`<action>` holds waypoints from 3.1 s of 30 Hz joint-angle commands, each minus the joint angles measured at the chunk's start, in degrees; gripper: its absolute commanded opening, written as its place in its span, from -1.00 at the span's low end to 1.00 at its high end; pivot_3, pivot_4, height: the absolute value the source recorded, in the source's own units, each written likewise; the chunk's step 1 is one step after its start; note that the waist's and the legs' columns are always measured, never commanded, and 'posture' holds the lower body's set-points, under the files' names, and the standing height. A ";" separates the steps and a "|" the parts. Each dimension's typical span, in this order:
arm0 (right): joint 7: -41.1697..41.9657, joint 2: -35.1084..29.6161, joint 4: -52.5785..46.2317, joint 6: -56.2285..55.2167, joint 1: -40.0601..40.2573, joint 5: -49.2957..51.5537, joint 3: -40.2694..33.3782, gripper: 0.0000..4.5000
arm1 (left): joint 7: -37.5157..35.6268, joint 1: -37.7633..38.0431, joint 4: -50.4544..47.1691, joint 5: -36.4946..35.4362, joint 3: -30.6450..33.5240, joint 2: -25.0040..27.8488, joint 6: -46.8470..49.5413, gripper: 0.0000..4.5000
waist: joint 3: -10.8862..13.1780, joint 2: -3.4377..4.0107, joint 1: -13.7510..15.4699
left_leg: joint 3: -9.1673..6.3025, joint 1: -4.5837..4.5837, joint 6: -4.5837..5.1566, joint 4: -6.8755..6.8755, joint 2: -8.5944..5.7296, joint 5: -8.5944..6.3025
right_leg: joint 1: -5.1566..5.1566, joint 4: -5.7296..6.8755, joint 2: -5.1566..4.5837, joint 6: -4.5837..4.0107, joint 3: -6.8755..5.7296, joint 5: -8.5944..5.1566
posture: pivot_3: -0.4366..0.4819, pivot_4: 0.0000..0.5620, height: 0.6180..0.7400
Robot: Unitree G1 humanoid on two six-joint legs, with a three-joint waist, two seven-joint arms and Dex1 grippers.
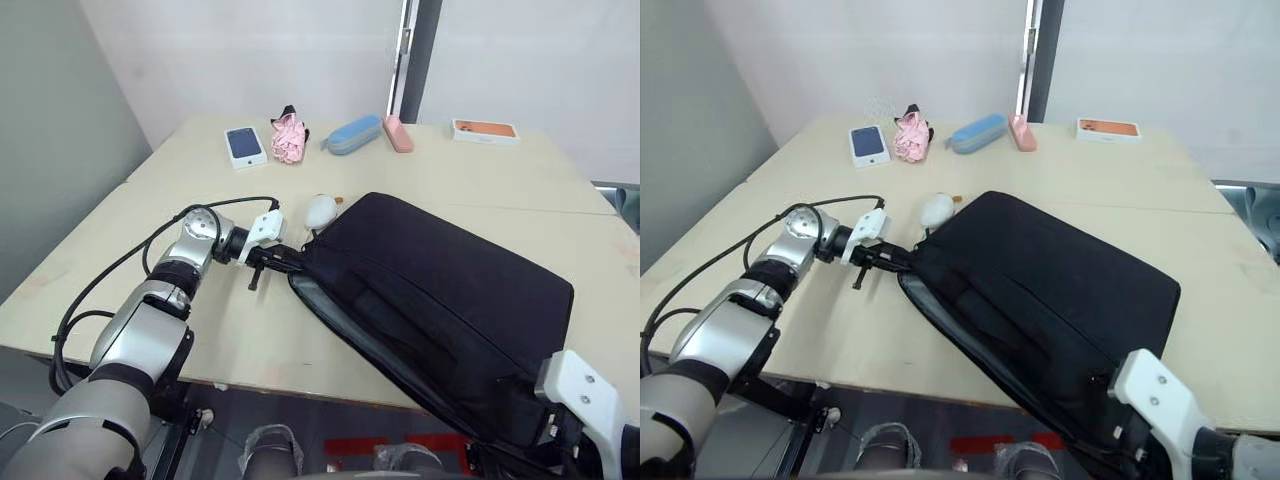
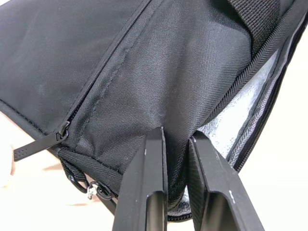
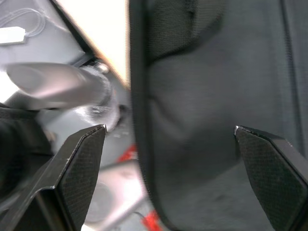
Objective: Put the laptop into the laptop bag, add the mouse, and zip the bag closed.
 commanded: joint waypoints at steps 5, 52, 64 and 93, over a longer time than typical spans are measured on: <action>0.11 -0.61 5.13 0.80 -4.76 -10.97 9.59 0.75 | -2.29 2.73 -6.72 -2.98 1.84 3.64 4.72 -0.79 | 0.00 0.00 -0.65 | 0.02 0.01 0.00 -0.04 0.00 0.00 | 0.00 -0.01 0.01 -0.01 0.01 0.00 | -0.05 -0.47 1.00; 27.09 -9.22 40.25 -4.69 -55.79 -20.55 29.17 0.59 | 0.67 17.57 -24.31 2.38 16.48 13.77 19.59 -0.79 | -0.06 -0.07 -2.67 | 0.15 0.06 0.14 0.24 0.16 -0.03 | -0.07 0.33 0.16 -0.52 0.12 0.03 | -0.05 -0.47 1.00; 27.92 -5.83 42.45 -8.38 -58.39 -23.69 34.51 0.24 | 0.30 17.71 -24.44 2.48 17.49 13.90 19.39 -0.79 | -0.06 -0.07 -2.91 | 0.15 0.08 0.15 0.30 0.15 -0.03 | -0.07 0.46 0.12 -0.51 0.12 0.03 | -0.05 -0.47 1.00; 41.50 -7.10 52.25 -12.35 -74.97 -26.88 40.93 -0.99 | 6.62 33.96 -41.00 -1.40 21.49 18.43 28.28 -0.79 | -0.05 -0.03 -4.07 | 0.23 0.08 0.14 0.20 0.26 -0.02 | -0.13 0.41 0.21 -0.53 0.11 0.02 | -0.05 -0.47 1.00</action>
